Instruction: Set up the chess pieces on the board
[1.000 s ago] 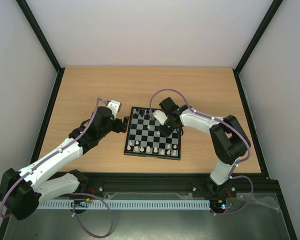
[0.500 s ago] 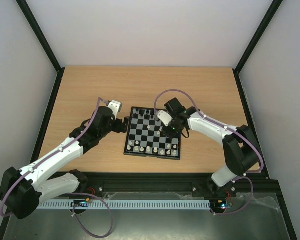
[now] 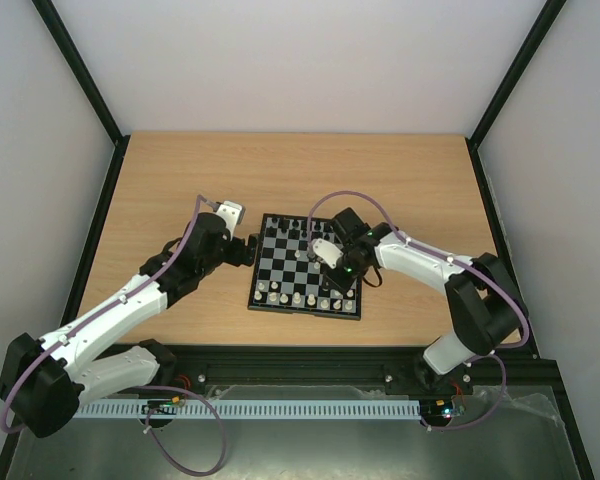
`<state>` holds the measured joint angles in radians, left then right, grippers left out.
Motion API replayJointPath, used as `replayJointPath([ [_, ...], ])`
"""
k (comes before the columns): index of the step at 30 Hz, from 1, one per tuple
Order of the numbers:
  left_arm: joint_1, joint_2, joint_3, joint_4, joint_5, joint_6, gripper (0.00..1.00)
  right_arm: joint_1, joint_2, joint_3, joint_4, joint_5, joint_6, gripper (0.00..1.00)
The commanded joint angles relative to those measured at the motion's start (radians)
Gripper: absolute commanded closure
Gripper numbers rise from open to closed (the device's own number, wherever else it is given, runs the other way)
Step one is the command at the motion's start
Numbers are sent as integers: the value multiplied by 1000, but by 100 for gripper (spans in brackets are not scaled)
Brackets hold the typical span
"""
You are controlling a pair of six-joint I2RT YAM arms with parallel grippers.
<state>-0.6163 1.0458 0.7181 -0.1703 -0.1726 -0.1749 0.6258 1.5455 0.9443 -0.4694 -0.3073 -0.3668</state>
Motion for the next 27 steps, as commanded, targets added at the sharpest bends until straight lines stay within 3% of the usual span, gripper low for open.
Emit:
replayJointPath([
  [1, 5, 8, -6, 12, 2, 5, 1, 21, 36, -12, -23, -10, -9, 98],
  [27, 6, 34, -3, 8, 15, 5, 1, 28, 88, -24, 10, 16, -9, 95],
])
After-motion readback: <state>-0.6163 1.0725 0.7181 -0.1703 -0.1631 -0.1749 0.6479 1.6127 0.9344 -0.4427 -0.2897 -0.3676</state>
